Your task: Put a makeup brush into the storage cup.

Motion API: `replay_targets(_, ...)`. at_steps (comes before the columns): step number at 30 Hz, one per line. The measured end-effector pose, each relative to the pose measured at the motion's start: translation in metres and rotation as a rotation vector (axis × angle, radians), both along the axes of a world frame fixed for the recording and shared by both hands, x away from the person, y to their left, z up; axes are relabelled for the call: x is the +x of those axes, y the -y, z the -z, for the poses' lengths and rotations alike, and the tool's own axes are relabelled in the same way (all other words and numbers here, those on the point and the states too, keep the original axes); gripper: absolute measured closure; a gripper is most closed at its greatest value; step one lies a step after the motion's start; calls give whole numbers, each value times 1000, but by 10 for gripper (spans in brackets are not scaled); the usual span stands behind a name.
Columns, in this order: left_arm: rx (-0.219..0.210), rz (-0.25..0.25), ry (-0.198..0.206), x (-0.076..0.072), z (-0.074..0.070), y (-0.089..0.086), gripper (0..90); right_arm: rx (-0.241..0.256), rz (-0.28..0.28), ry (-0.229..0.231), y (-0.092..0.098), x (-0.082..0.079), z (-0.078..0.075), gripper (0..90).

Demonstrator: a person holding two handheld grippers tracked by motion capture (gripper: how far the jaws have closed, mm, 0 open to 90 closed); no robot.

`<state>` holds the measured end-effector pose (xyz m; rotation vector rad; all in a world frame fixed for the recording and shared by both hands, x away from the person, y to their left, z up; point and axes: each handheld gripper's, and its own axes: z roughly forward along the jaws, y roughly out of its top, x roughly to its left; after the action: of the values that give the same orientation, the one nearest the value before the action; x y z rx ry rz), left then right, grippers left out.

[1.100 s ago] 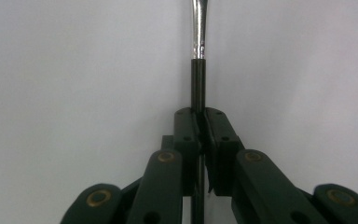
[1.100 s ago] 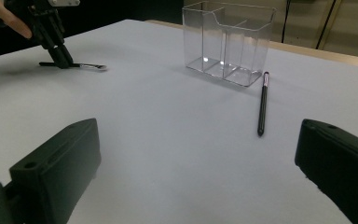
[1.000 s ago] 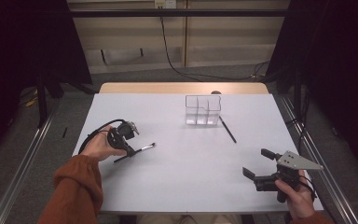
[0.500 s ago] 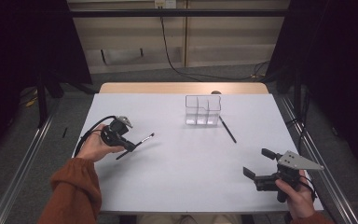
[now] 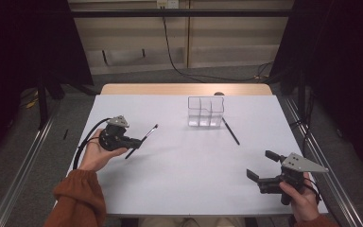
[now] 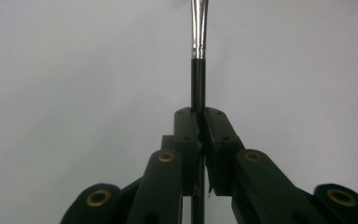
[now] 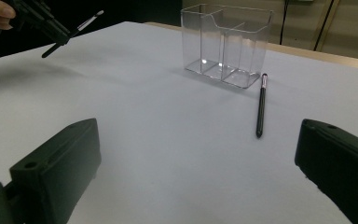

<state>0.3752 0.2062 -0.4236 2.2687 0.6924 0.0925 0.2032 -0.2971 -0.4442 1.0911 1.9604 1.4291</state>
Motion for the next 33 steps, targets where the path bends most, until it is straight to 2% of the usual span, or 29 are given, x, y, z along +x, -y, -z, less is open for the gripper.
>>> replay_targets(3, -15, -8, 16, -3, 1, 0, 843, 1, 0, 0, 0, 0, 0, 0)
replay_targets(5, -32, -36, 41, -4, 2, -1, 843, 2, 2, 0, 0, 0, 0, 0)
replay_targets(7, -70, -40, 47, -4, 4, -2, 843, 1, 0, -2, 0, 0, 0, 0)
replay_targets(10, -85, -45, 67, -7, 6, -3, 843, 0, 0, 0, 0, 0, 0, 0)
replay_targets(15, -159, -66, 95, -10, 7, -5, 843, 1, 0, 0, 0, 0, 0, 0)
replay_targets(16, -163, -70, 108, -10, 7, -6, 843, 1, 0, 0, 0, 0, 0, 0)
replay_targets(27, -267, -140, 157, -18, 7, -12, 843, 4, -3, 2, 0, 0, 0, 0)
replay_targets(29, -302, -151, 153, -20, 7, -14, 843, 2, -1, 1, 0, 0, 0, 0)
replay_targets(33, -328, -174, 174, -25, 7, -17, 843, 4, -3, 2, 0, 0, 0, 0)
